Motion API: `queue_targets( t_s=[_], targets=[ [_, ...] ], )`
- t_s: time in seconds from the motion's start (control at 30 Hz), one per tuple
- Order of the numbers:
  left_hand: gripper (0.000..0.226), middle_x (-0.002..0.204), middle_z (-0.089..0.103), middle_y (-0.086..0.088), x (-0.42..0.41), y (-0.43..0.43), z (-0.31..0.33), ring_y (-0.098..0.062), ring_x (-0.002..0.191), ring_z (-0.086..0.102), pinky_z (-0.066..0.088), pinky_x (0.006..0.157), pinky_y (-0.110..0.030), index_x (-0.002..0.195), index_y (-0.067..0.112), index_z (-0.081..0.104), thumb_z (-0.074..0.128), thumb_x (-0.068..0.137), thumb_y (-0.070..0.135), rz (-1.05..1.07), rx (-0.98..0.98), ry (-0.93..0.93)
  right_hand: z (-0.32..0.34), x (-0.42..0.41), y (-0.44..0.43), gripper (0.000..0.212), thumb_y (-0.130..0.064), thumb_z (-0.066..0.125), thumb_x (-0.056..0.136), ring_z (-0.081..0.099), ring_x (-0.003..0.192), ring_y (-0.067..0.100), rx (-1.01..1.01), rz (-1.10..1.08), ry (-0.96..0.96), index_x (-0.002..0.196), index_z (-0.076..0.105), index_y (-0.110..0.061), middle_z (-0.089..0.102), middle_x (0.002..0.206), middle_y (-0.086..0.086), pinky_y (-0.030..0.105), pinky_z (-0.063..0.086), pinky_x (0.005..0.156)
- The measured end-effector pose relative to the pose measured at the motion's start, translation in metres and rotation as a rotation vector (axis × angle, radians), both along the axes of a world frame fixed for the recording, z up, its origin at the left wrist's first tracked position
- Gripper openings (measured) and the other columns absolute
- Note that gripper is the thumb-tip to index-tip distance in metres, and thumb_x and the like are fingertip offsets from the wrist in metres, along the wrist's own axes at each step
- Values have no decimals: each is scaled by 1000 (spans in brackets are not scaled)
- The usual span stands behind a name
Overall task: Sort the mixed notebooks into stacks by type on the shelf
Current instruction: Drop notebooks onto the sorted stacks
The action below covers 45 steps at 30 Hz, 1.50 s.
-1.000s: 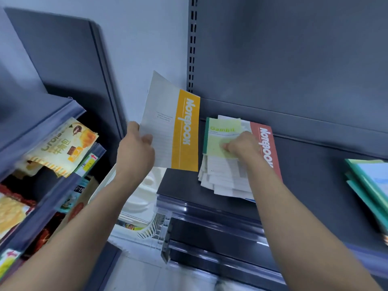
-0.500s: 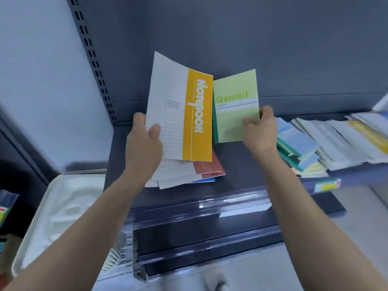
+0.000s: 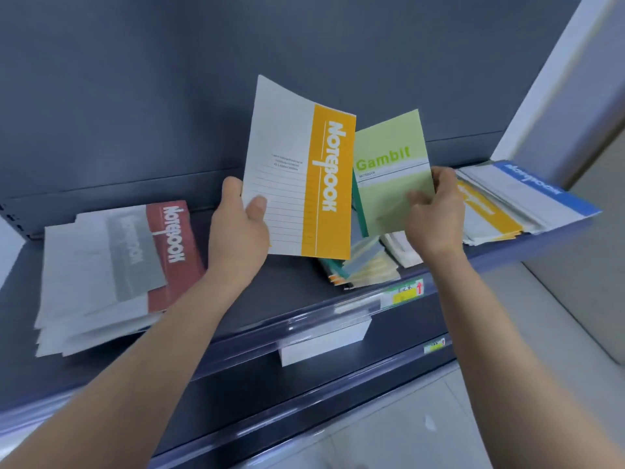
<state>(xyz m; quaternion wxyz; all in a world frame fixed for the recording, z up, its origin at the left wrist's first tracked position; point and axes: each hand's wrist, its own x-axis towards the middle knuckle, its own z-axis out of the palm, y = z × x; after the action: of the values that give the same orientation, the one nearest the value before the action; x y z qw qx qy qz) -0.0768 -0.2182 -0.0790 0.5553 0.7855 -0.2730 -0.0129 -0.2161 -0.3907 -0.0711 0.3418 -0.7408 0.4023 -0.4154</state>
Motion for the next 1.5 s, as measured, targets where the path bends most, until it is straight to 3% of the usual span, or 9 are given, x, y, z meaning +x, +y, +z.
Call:
queue_targets(
  t_s=[0.1, 0.2, 0.33, 0.6, 0.87, 1.03, 1.2, 1.33, 1.5],
  targets=[
    [8, 97, 55, 10, -30, -52, 0, -6, 79, 54, 53, 59, -27, 100, 7, 38, 37, 101, 15, -2, -8, 14, 2, -32, -53, 30, 5, 41, 89, 52, 85, 20, -15, -6, 5, 116, 44, -10, 55, 96, 1, 29, 41, 68],
    [10, 101, 53, 9, -53, -91, 0, -3, 76, 52, 44, 48, -8, 103, 6, 37, 36, 101, 16, 47, 7, -3, 3, -55, -96, 31, 5, 40, 89, 51, 85, 18, -5, 7, 17, 116, 43, -9, 54, 96, 1, 28, 40, 67],
    [9, 95, 52, 7, -65, -118, -4, -2, 69, 49, 43, 54, -23, 100, 7, 34, 37, 101, 16, 122, 49, -1, 1, -65, -130, 30, 4, 39, 90, 51, 87, 18, 10, 60, 48, 117, 43, -9, 54, 98, 2, 29, 39, 68],
    [6, 81, 48, 18, -56, -140, 0, 0, 66, 49, 39, 42, -4, 97, 8, 35, 38, 101, 13, 179, 12, 18, -5, -46, -151, 25, 2, 41, 91, 50, 83, 20, 7, 136, 80, 115, 43, -8, 53, 94, 2, 29, 40, 66],
    [8, 80, 49, 17, -22, -111, -2, 1, 65, 49, 37, 41, -4, 99, 8, 37, 40, 100, 16, 332, -63, 47, -3, 11, -132, 23, 1, 40, 92, 51, 84, 21, -6, 308, 217, 115, 42, -6, 53, 93, 1, 38, 46, 71],
    [13, 92, 52, 0, 2, -62, -4, -7, 69, 48, 37, 51, -18, 98, 10, 37, 42, 99, 22, 522, -56, 32, -19, 60, -93, 23, 0, 38, 90, 51, 83, 24, 112, 492, 347, 112, 44, -3, 53, 91, 5, 33, 40, 67],
    [12, 77, 42, 7, 9, -42, -8, -2, 61, 42, 32, 42, -3, 94, 8, 34, 41, 99, 17, 549, -67, 38, -36, 85, -70, 28, -5, 45, 90, 53, 105, 32, 108, 504, 618, 117, 44, 1, 55, 114, 16, 27, 35, 72],
    [11, 91, 49, 3, 12, -36, -11, -3, 66, 46, 33, 43, -2, 98, 9, 37, 41, 100, 19, 525, -61, 57, -43, 83, -64, 14, -18, 55, 89, 55, 93, 27, -40, 460, 849, 90, 46, -7, 54, 93, 9, 27, 36, 68],
    [11, 89, 52, 4, 10, -54, -11, 0, 68, 47, 34, 51, -15, 100, 9, 40, 42, 99, 20, 467, -50, 49, -34, 73, -75, 33, -19, 60, 86, 50, 78, 27, -149, 373, 875, 66, 34, -12, 44, 74, 3, 27, 36, 62]
  ],
)
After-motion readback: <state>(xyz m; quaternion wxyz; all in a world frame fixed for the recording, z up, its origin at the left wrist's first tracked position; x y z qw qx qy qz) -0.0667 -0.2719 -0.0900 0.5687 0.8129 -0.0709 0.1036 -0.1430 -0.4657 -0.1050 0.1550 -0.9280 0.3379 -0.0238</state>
